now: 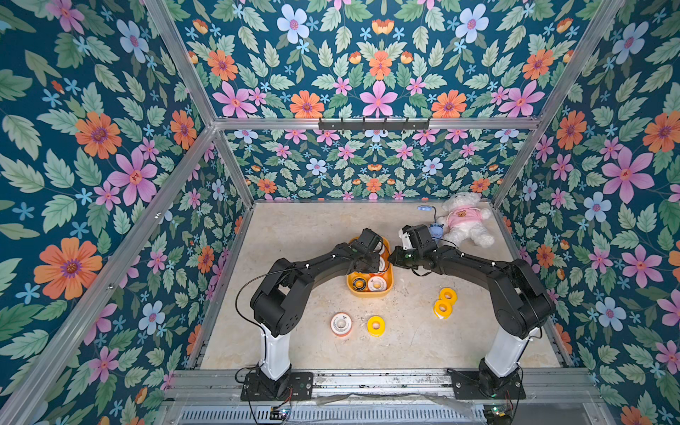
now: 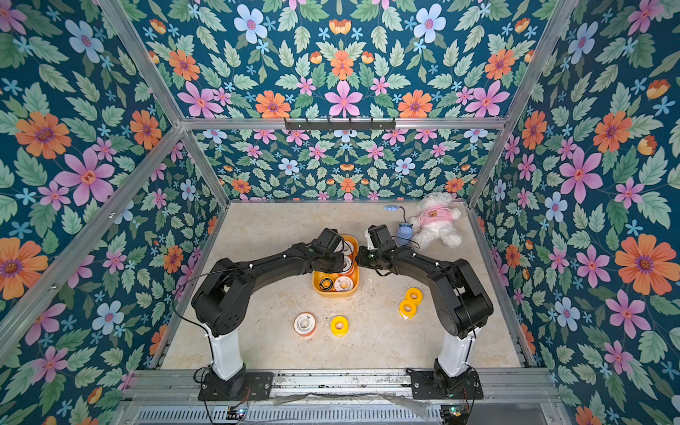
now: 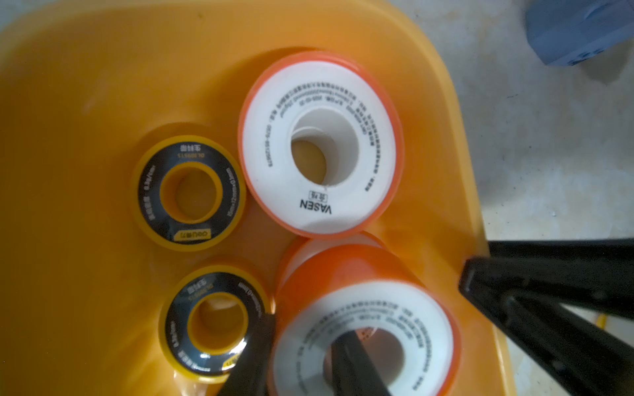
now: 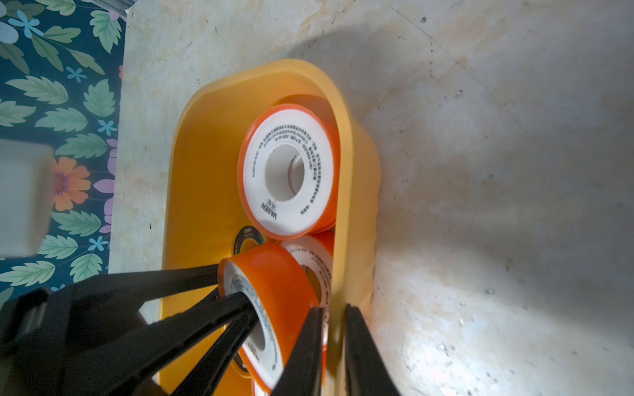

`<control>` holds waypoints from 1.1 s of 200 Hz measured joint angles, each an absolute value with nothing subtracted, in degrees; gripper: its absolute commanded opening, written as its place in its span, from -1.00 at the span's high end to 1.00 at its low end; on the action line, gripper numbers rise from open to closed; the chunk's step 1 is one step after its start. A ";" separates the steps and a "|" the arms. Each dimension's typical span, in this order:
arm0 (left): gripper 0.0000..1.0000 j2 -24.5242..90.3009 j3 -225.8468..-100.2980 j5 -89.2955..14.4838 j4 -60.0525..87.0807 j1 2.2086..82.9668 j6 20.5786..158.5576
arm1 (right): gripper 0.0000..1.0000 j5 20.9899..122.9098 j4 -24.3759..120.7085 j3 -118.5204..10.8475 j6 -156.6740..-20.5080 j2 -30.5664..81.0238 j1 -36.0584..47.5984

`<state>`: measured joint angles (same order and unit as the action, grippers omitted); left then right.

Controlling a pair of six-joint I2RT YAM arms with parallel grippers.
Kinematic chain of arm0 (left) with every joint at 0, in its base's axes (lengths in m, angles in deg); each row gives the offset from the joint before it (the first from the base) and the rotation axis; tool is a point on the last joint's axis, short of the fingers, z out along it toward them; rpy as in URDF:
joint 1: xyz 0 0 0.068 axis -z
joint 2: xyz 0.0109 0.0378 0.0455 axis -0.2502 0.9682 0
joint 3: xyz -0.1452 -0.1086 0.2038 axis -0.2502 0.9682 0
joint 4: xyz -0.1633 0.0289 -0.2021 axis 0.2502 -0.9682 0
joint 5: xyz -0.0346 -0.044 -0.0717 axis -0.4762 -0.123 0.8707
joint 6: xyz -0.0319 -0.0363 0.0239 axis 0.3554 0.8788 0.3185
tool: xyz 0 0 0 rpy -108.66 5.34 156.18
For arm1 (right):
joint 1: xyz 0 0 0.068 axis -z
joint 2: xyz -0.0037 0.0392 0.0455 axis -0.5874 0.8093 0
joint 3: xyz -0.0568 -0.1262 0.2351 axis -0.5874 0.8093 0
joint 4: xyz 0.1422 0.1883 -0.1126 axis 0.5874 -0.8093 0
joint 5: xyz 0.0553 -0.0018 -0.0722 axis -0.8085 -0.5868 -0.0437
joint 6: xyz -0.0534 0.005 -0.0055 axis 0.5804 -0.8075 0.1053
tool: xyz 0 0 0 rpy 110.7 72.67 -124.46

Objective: Put the sealing tape into the storage box
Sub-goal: Place the sealing tape in the storage box.

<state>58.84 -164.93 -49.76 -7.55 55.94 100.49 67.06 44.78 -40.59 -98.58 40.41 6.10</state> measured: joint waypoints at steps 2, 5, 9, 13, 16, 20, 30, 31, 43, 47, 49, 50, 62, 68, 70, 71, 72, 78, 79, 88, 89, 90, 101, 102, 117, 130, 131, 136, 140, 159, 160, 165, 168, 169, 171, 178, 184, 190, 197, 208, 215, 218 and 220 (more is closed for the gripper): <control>0.34 58.89 -164.95 -49.76 -7.55 55.94 100.49 | 0.63 67.06 44.78 -40.59 -98.52 40.41 6.10; 0.34 58.95 -165.01 -49.73 -7.55 55.94 100.49 | 0.63 67.06 44.78 -40.61 -98.49 40.41 6.10; 0.33 59.04 -165.06 -49.76 -7.55 55.94 100.49 | 0.63 67.06 44.76 -40.61 -98.49 40.41 6.10; 0.31 59.13 -165.10 -49.73 -7.55 55.94 100.49 | 0.63 67.06 44.76 -40.61 -98.49 40.41 6.10; 0.30 59.15 -165.14 -49.73 -7.55 55.94 100.49 | 0.63 67.06 44.76 -40.61 -98.49 40.41 6.10; 0.28 59.24 -165.21 -49.71 -7.53 55.94 100.49 | 0.63 67.06 44.73 -40.63 -98.49 40.41 6.10; 0.25 59.39 -165.23 -49.71 -7.33 55.94 100.49 | 0.63 67.06 44.67 -40.63 -98.49 40.41 6.10; 0.25 59.41 -165.23 -49.71 -7.31 55.94 100.49 | 0.63 67.06 44.67 -40.63 -98.49 40.41 6.10; 0.20 59.59 -165.23 -49.71 -7.42 55.94 100.49 | 0.63 67.06 44.45 -40.63 -98.47 40.41 6.10; 0.19 59.61 -165.23 -49.71 -7.42 55.94 100.49 | 0.63 67.06 44.41 -40.63 -98.47 40.41 6.10; 0.18 59.61 -165.23 -49.71 -7.42 55.94 100.49 | 0.63 67.06 44.38 -40.63 -98.47 40.41 6.10; 0.17 59.61 -165.23 -49.71 -7.42 55.94 100.49 | 0.63 67.06 44.36 -40.63 -98.47 40.41 6.08; 0.13 59.56 -165.23 -49.71 -7.38 55.94 100.49 | 0.63 67.06 44.34 -40.63 -98.47 40.44 6.08; 0.13 59.54 -165.23 -49.71 -7.38 55.94 100.51 | 0.63 67.06 44.36 -40.63 -98.47 40.44 6.08; 0.13 59.54 -165.23 -49.71 -7.38 55.94 100.51 | 0.63 67.06 44.34 -40.63 -98.47 40.44 6.08; 0.13 59.54 -165.23 -49.71 -7.38 55.94 100.51 | 0.63 67.06 44.34 -40.63 -98.47 40.44 6.08; 0.13 59.54 -165.23 -49.71 -7.38 55.94 100.51 | 0.63 67.06 44.34 -40.63 -98.47 40.44 6.08; 0.13 59.52 -165.23 -49.71 -7.38 55.94 100.51 | 0.63 67.06 44.34 -40.63 -98.47 40.44 6.08; 0.13 59.52 -165.23 -49.71 -7.38 55.94 100.51 | 0.63 67.06 44.34 -40.63 -98.47 40.44 6.08; 0.17 59.45 -165.21 -49.71 -7.38 55.94 100.51 | 0.63 67.06 44.34 -40.63 -98.47 40.44 6.08; 0.17 59.45 -165.21 -49.71 -7.38 55.94 100.51 | 0.63 67.06 44.34 -40.63 -98.47 40.44 6.08; 0.18 59.45 -165.21 -49.71 -7.38 55.94 100.51 | 0.63 67.06 44.34 -40.63 -98.47 40.44 6.08; 0.23 59.43 -165.21 -49.69 -7.22 55.94 100.53 | 0.63 67.06 44.34 -40.63 -98.45 40.44 6.08; 0.23 59.43 -165.21 -49.69 -7.18 55.94 100.53 | 0.63 67.06 44.34 -40.63 -98.45 40.44 6.08; 0.31 59.43 -165.21 -49.54 -7.09 55.94 100.53 | 0.63 67.06 44.32 -40.63 -98.45 40.44 6.08; 0.35 59.45 -165.21 -49.54 -6.94 55.94 100.55 | 0.63 67.06 44.32 -40.61 -98.43 40.44 6.08; 0.36 59.48 -165.21 -49.54 -6.92 55.94 100.53 | 0.63 67.06 44.32 -40.61 -98.43 40.44 6.08; 0.36 59.48 -165.23 -49.56 -6.85 55.94 100.53 | 0.63 67.06 44.30 -40.61 -98.43 40.44 6.08; 0.35 59.50 -165.23 -49.56 -6.81 55.94 100.53 | 0.63 67.06 44.28 -40.61 -98.39 40.44 6.08; 0.35 59.63 -165.56 -49.58 -6.66 55.94 100.55 | 0.62 67.06 44.17 -40.61 -98.28 40.41 6.08; 0.35 59.65 -165.56 -49.60 -6.66 55.94 100.55 | 0.63 67.06 44.17 -40.61 -98.28 40.39 6.08; 0.35 59.69 -165.63 -49.67 -6.66 55.94 100.55 | 0.62 67.06 44.14 -40.61 -98.28 40.35 6.08; 0.35 59.72 -165.65 -49.73 -6.66 55.94 100.55 | 0.62 67.06 44.14 -40.61 -98.28 40.33 6.08; 0.35 59.76 -165.65 -49.76 -6.66 55.94 100.55 | 0.62 67.06 44.14 -40.61 -98.28 40.33 6.08; 0.34 59.76 -165.67 -49.78 -6.63 55.94 100.55 | 0.62 67.06 44.14 -40.61 -98.28 40.33 6.08; 0.32 59.80 -165.69 -49.82 -6.66 55.94 100.55 | 0.62 67.09 44.14 -40.61 -98.25 40.28 6.08; 0.31 59.85 -165.71 -49.93 -6.68 55.94 100.58 | 0.62 67.09 44.14 -40.61 -98.25 40.28 6.08; 0.28 59.87 -165.78 -49.97 -6.68 55.94 100.58 | 0.62 67.09 44.12 -40.61 -98.25 40.28 6.08; 0.25 59.87 -165.84 -50.00 -6.70 55.94 100.58 | 0.62 67.09 44.12 -40.61 -98.25 40.28 6.08; 0.19 59.87 -165.87 -50.00 -6.70 55.94 100.60 | 0.61 67.09 44.12 -40.61 -98.23 40.28 6.08; 0.14 59.87 -165.91 -50.02 -6.70 55.94 100.58 | 0.61 67.09 44.10 -40.61 -98.23 40.24 6.08; 0.13 59.87 -165.91 -50.02 -6.70 55.94 100.60 | 0.60 67.09 44.06 -40.61 -98.23 40.22 6.08; 0.11 59.85 -165.91 -50.02 -6.68 55.94 100.60 | 0.60 67.09 44.04 -40.61 -98.21 40.20 6.08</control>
<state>59.85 -165.91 -50.02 -6.68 55.94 100.60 67.09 44.04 -40.61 -98.21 40.20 6.08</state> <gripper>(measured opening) 0.411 0.196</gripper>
